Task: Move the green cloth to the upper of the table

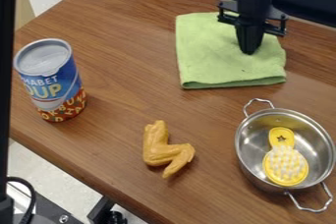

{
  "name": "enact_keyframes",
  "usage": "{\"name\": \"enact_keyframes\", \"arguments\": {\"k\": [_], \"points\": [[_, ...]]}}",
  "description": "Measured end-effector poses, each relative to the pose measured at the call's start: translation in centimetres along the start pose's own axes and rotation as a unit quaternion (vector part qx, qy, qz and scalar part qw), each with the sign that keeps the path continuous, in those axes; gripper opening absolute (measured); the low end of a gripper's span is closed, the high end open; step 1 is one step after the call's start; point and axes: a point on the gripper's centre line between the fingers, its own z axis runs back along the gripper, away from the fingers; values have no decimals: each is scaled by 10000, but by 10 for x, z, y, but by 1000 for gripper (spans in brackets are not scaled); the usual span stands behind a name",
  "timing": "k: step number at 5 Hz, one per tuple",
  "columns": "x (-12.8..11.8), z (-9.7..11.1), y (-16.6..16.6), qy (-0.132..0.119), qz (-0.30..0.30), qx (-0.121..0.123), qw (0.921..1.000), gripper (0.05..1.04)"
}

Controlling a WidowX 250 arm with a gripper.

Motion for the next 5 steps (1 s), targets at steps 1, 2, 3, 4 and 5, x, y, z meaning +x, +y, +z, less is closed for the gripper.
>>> {"name": "enact_keyframes", "arguments": {"k": [1,2,3,4,5], "points": [[0,16,5,-121,152,-72,9998,64],[-3,36,16,-264,457,-197,9984,191],[-9,59,34,-331,759,-146,9965,415],[-19,71,54,-390,950,132,9946,702],[-27,80,68,-613,1182,218,9909,960]]}}
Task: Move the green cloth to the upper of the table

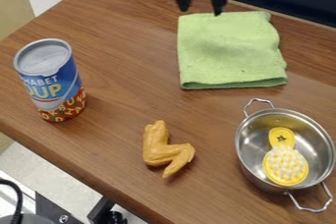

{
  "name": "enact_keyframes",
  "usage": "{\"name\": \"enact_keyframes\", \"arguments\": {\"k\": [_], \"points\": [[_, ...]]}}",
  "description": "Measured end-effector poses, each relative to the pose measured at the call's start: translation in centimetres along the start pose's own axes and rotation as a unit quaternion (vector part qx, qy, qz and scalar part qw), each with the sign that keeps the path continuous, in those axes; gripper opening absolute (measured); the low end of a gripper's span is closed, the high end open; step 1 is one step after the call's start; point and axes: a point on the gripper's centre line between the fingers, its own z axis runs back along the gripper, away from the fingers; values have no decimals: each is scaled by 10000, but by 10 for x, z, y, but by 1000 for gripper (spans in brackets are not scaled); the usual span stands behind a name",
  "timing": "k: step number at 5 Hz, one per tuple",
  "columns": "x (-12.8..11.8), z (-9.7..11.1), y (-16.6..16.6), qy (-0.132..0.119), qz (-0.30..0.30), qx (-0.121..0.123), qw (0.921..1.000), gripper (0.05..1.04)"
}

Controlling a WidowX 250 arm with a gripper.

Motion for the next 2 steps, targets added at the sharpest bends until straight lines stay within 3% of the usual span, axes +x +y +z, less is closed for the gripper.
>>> {"name": "enact_keyframes", "arguments": {"k": [2], "points": [[-11,10,44,-29,319,592,9977,999]]}}
